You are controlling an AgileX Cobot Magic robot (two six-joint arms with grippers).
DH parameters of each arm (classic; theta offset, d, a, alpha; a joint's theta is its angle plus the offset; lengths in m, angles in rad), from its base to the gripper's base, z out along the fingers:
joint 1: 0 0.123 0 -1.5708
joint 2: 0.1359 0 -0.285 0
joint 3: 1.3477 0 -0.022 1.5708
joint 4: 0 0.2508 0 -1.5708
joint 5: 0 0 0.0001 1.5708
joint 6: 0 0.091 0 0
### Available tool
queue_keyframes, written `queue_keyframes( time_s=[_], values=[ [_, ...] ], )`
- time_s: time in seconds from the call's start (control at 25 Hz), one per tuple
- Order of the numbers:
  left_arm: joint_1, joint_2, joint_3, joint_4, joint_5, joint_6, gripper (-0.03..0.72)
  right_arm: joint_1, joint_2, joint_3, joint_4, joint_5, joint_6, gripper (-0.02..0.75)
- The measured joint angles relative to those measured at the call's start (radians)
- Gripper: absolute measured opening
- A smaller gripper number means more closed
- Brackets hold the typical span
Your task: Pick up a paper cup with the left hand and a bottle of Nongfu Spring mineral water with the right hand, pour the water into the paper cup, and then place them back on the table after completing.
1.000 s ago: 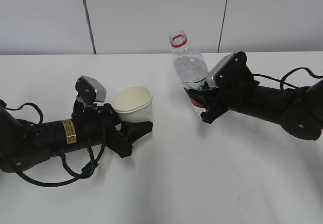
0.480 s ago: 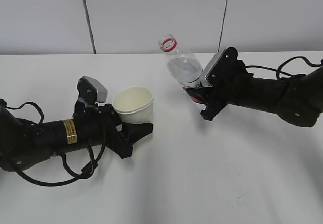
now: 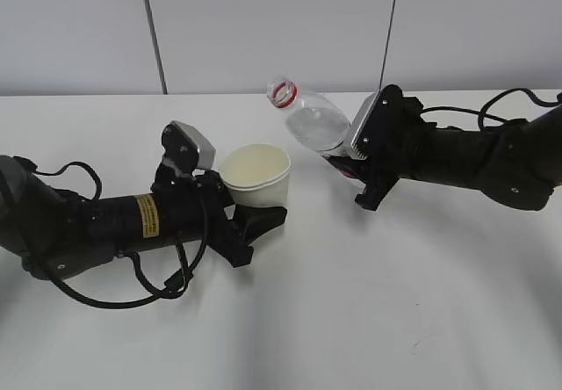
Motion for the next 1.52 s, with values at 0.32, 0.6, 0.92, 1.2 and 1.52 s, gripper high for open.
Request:
queue_keyframes(
  time_s=[0.32, 0.6, 0.92, 1.2, 1.52],
  values=[
    [-0.001, 0.0, 0.0, -0.014, 0.017, -0.002, 0.398, 0.0, -0.006, -0.019, 0.0, 0.012, -0.094, 0.368],
    [-0.001, 0.0, 0.0, -0.025, 0.034, -0.002, 0.398, 0.0, -0.039, -0.019, 0.0, 0.038, -0.139, 0.368],
    [-0.001, 0.0, -0.006, -0.034, 0.031, -0.002, 0.398, 0.0, -0.075, -0.019, -0.002, 0.063, -0.208, 0.368],
    [-0.001, 0.0, -0.006, -0.035, 0.03, -0.002, 0.398, 0.0, -0.075, -0.019, -0.003, 0.068, -0.279, 0.368],
    [-0.001, 0.0, -0.006, -0.035, 0.03, -0.002, 0.398, 0.0, -0.075, -0.019, -0.003, 0.084, -0.342, 0.368]
  ],
)
